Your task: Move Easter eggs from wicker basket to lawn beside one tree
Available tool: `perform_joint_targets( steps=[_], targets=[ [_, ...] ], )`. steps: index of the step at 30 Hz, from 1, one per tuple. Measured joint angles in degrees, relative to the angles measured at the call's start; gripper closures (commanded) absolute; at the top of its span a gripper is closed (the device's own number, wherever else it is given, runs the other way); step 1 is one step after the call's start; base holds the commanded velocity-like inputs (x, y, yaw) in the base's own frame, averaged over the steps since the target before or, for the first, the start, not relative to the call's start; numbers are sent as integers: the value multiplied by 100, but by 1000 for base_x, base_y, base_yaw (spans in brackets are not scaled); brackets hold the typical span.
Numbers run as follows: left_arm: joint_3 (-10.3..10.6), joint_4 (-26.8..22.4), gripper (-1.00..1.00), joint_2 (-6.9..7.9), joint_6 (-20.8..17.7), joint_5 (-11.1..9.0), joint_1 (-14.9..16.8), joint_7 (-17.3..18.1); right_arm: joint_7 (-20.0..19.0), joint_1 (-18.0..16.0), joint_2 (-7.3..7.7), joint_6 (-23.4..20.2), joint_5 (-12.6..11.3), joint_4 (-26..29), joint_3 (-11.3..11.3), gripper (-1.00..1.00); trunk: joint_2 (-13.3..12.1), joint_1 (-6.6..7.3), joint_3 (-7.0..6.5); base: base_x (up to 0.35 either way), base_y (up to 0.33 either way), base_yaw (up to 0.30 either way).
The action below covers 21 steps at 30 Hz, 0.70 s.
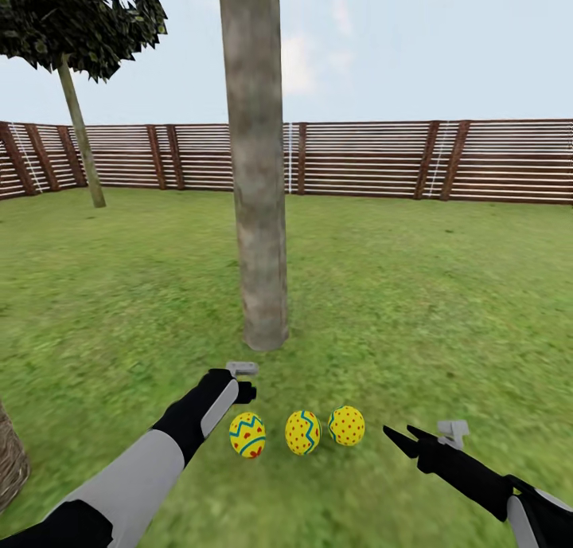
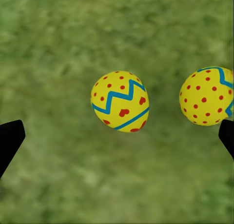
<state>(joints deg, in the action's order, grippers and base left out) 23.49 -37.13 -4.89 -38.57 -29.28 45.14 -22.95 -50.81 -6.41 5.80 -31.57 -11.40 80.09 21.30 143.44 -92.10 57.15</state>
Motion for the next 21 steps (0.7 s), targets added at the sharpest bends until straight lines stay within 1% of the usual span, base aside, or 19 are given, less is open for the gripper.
perform_joint_targets(
  steps=[16, 21],
  targets=[
    [0, 0, -100, -3, 0, 6, 0, -6, 8, -4, -2, 1, 4, -43, -7, -100, -22, 41, -355, 0, 0, 0],
    [0, 1, -100, -3, 0, 8, 0, -6, 9, -6, -4, 1, 4, -63, -7, -100, -221, 150, -445, 0, 0, 0]
  ],
)
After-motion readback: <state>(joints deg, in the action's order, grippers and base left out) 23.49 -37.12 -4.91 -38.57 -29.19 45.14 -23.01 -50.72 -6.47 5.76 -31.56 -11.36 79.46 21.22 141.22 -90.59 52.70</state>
